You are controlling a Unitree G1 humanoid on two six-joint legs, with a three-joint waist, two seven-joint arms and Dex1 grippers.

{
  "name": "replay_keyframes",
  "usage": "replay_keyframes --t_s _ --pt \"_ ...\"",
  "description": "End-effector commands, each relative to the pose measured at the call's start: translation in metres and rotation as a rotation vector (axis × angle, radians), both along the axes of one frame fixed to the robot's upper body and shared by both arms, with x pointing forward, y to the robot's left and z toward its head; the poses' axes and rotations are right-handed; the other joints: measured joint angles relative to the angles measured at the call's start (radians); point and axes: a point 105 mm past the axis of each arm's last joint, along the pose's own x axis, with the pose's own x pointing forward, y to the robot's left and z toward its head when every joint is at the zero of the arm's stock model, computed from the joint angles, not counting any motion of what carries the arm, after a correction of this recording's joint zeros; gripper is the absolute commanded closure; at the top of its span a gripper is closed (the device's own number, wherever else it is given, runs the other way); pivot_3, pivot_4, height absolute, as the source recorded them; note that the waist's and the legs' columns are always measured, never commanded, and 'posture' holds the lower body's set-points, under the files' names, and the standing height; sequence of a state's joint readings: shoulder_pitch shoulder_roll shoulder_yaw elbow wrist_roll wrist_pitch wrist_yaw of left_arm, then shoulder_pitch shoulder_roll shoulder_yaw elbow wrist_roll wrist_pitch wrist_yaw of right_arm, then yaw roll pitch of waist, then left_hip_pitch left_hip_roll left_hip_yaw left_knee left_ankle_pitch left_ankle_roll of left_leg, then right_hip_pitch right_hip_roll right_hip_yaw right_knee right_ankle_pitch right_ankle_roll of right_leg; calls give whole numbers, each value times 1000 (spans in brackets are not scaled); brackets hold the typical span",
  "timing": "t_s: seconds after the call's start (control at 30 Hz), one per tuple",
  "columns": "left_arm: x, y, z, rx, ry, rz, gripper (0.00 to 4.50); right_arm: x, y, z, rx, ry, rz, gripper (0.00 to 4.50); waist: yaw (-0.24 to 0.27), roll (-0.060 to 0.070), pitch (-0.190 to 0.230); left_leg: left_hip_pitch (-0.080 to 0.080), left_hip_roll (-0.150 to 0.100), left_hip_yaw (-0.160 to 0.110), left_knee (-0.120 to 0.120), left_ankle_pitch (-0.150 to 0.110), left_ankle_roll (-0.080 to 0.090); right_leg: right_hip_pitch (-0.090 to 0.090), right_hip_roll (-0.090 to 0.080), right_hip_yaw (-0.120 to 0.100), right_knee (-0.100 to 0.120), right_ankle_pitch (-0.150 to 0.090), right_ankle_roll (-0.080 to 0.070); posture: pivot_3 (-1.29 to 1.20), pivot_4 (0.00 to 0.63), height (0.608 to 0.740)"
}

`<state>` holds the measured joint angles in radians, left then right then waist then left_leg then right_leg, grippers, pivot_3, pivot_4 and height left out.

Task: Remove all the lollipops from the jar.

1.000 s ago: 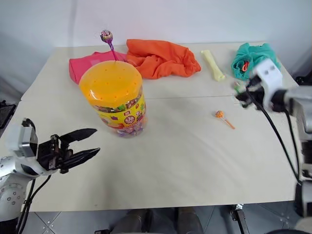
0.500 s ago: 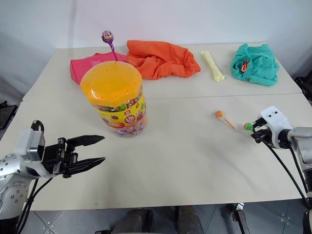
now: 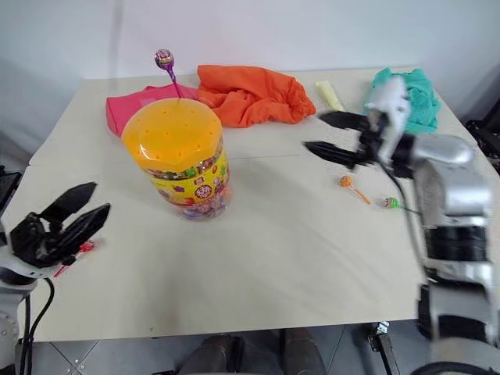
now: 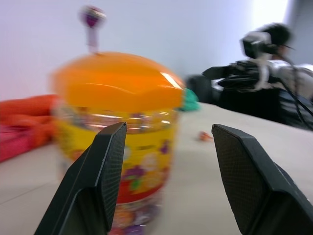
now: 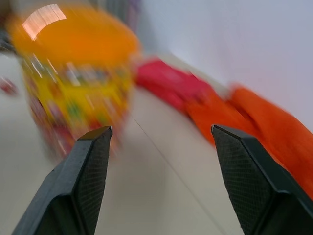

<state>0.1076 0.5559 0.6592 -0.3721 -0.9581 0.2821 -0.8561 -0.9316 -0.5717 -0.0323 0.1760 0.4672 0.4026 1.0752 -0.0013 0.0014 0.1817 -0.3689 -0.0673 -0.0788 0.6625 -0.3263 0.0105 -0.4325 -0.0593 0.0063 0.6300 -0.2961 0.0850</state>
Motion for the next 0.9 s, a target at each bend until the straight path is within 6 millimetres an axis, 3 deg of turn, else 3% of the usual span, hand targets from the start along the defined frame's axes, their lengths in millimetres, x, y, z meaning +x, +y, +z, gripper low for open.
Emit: replay_keyframes --t_s 0.03,0.07,0.2,0.37,0.63,0.9 --pt "-2 15 14 -37 -71 87 1547 18 57 34 90 18 -9 1128 15 -1 0 0 0 0 0 0 0 0 0 0 0 0 0 0 150 740" --pt "-1 15 15 -36 -75 91 1547 22 77 39 97 33 -14 1128 25 -2 -1 -1 -1 -3 1 0 0 0 -1 -2 -1 0 0 0 150 740" --pt "-2 9 16 -29 -82 87 1547 35 122 45 92 98 -62 1128 -6 -3 -2 -3 -3 1 1 -1 0 -7 -2 0 7 0 0 0 150 740" --pt "-5 5 18 -34 -94 88 1547 27 169 59 108 138 -9 1128 -12 -4 -2 -4 -3 2 0 -1 0 -8 -2 0 10 0 -1 0 150 740" --pt "-6 4 19 -39 -110 100 1547 28 195 58 105 169 -18 1128 -30 -5 -3 -5 -3 3 1 -1 0 -11 -2 1 14 0 -1 0 150 740" --pt "-6 1 21 -35 -122 98 1547 30 198 56 99 178 -10 3838 -37 -5 -3 -5 -2 4 0 -1 0 -12 -1 1 15 -1 -2 0 150 740"
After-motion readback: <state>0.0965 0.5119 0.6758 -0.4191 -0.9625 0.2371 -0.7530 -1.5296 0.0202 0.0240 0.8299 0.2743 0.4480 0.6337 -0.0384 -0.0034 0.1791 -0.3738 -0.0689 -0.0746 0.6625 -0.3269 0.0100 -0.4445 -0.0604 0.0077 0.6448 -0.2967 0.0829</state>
